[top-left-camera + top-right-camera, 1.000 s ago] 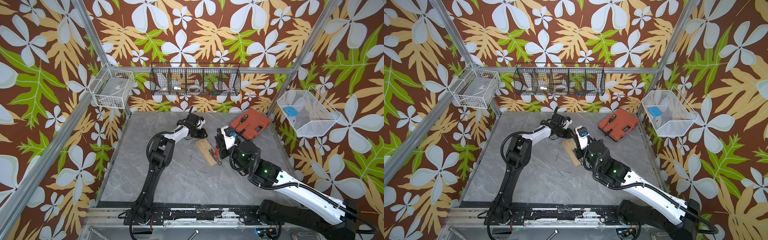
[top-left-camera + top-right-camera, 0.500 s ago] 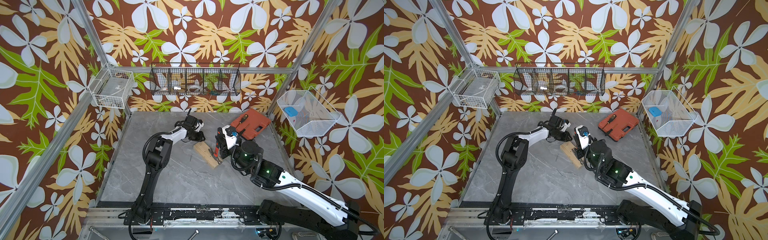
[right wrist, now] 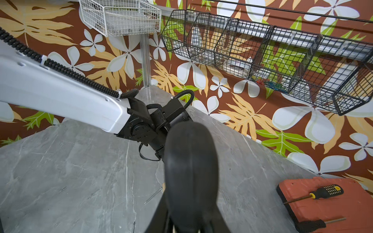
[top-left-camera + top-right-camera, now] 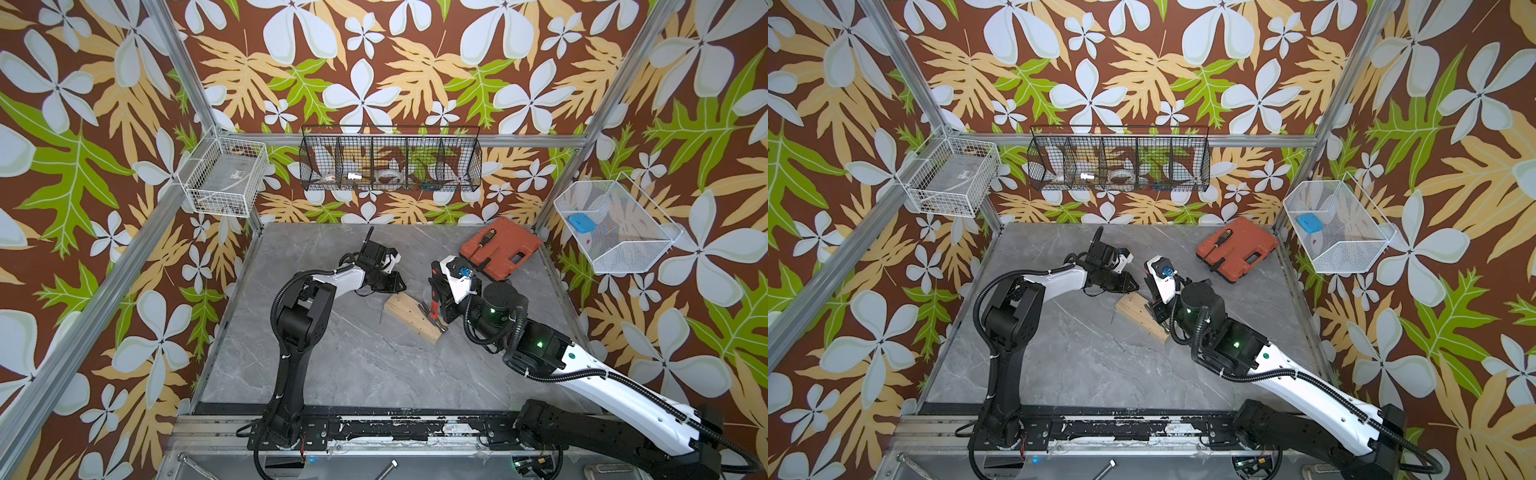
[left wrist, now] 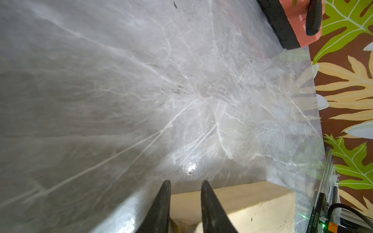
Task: Use a claw hammer to pull out a nail
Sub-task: Adjust the mounting plate at the center of the board, then remove the nail from the mounting plate.
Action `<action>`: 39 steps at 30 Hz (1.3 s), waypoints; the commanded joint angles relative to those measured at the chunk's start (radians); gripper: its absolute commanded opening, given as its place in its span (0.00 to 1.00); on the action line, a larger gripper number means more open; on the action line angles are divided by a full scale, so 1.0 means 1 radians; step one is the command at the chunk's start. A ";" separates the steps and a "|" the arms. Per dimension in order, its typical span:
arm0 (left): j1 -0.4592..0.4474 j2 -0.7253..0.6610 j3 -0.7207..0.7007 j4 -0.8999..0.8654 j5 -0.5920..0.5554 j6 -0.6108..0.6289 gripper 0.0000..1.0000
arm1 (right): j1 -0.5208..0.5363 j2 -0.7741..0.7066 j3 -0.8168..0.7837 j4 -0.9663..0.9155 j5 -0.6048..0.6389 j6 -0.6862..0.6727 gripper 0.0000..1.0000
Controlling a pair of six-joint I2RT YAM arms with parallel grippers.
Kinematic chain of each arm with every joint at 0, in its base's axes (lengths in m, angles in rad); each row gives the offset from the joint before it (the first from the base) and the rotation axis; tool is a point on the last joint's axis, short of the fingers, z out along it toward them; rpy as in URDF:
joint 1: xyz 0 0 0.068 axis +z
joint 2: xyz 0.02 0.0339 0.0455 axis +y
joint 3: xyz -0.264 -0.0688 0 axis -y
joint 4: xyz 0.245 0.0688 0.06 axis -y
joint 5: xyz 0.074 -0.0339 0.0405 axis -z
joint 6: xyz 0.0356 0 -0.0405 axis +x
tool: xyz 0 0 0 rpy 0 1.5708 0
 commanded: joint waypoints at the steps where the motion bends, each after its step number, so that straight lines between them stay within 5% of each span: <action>1: 0.003 -0.037 0.011 0.061 -0.058 -0.031 0.31 | -0.001 0.000 0.012 0.037 -0.056 -0.022 0.00; 8: 0.047 -0.125 0.019 0.124 -0.197 -0.124 0.36 | -0.001 0.040 0.036 -0.038 -0.103 -0.079 0.00; 22: 0.076 -0.373 -0.440 0.304 -0.214 -0.226 0.39 | -0.026 0.266 0.181 -0.057 -0.097 -0.200 0.00; 39: 0.031 -0.346 -0.475 0.320 -0.233 -0.209 0.41 | -0.109 0.407 0.247 -0.008 -0.273 -0.176 0.00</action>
